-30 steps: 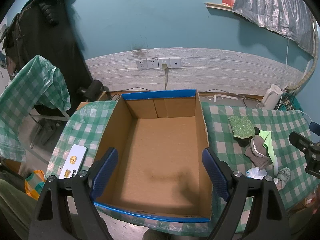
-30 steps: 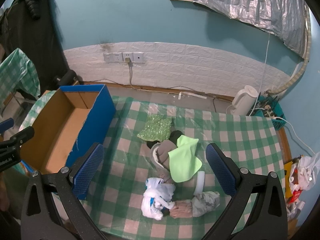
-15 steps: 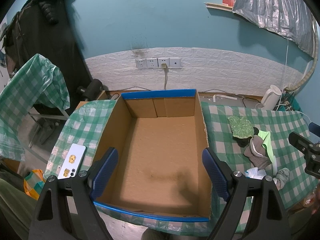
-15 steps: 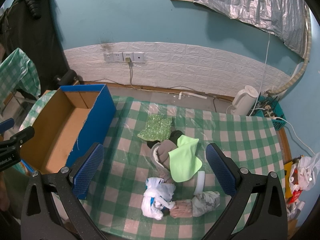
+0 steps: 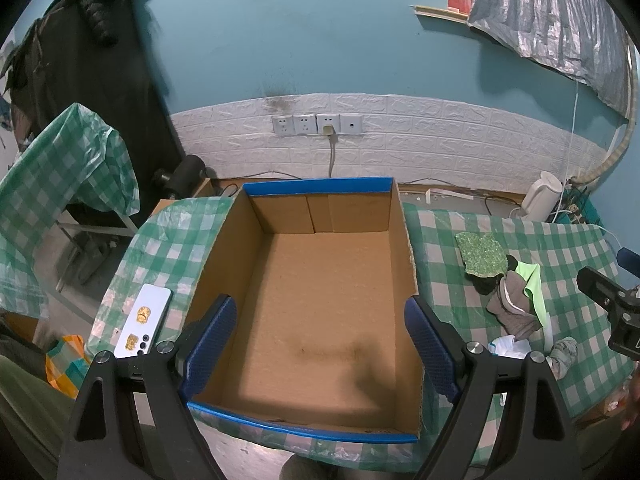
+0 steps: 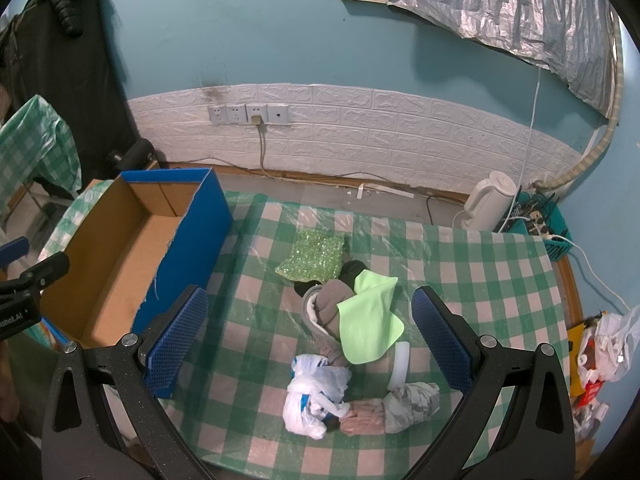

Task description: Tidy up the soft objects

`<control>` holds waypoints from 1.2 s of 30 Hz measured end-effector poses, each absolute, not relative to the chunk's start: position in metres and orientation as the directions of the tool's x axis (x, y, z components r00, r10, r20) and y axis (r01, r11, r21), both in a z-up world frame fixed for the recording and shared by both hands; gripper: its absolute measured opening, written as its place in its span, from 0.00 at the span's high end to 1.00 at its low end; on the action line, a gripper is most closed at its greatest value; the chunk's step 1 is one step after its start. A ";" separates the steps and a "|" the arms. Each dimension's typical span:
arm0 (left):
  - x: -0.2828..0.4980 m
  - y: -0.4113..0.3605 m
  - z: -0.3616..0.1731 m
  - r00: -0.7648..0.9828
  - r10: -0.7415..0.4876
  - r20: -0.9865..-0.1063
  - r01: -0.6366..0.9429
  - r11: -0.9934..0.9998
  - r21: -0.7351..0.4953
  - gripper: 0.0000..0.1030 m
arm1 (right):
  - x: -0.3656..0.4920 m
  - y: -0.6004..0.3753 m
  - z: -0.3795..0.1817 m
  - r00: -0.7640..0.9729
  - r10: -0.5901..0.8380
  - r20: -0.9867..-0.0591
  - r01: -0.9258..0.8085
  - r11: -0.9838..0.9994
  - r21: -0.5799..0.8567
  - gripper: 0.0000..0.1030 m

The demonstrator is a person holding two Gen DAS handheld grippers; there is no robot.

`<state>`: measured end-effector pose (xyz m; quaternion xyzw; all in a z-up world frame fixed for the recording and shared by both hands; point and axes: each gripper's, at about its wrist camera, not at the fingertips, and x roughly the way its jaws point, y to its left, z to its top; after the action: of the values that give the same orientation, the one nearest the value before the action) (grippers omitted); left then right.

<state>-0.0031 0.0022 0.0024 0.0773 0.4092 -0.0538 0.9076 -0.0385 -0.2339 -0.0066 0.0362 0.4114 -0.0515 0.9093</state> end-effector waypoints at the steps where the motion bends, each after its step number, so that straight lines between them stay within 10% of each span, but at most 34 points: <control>1: -0.004 0.001 0.002 0.659 -0.036 -0.751 0.161 0.982 0.095 0.15 | -0.039 -0.234 -0.007 0.656 -0.064 -0.752 0.124 0.992 0.023 0.02; 36: -0.003 0.002 0.004 0.662 -0.031 -0.749 0.168 0.980 0.107 0.15 | -0.039 -0.235 -0.006 0.655 -0.065 -0.753 0.124 0.992 0.022 0.02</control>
<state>-0.0035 0.0018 0.0041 0.0835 0.4077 -0.0548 0.9076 -0.0391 -0.2353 -0.0064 0.0359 0.4123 -0.0520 0.9089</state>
